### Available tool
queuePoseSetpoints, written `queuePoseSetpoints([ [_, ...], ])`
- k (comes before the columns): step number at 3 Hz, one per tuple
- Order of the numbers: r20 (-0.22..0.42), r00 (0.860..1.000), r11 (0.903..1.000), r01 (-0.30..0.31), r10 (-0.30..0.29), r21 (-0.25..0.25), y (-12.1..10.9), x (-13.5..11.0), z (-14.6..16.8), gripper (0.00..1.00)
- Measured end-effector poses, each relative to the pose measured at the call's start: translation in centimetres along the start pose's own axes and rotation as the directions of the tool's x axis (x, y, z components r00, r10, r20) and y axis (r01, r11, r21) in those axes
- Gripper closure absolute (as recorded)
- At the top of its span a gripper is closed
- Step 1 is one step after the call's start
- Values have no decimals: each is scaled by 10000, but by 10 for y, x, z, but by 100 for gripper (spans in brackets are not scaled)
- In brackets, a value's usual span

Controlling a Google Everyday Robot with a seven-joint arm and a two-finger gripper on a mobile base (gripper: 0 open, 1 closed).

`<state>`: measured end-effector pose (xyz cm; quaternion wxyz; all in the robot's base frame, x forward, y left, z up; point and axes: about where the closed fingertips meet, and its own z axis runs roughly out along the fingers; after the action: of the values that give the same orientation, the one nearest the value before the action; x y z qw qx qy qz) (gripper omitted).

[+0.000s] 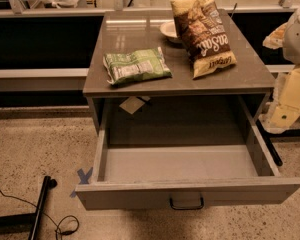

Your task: Place green jalapeno chip bag into top drawer

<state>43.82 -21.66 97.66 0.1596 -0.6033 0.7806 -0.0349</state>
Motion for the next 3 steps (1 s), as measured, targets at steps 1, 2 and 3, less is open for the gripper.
queuePoseSetpoints([
  [1, 0, 10000, 10000, 4, -4, 0, 0, 0, 0, 0],
  [2, 11, 9991, 9991, 428, -428, -1, -4, -10, 6, 0],
  [3, -15, 9757, 9736, 2189, -2192, 654, -49, -61, 37, 0],
])
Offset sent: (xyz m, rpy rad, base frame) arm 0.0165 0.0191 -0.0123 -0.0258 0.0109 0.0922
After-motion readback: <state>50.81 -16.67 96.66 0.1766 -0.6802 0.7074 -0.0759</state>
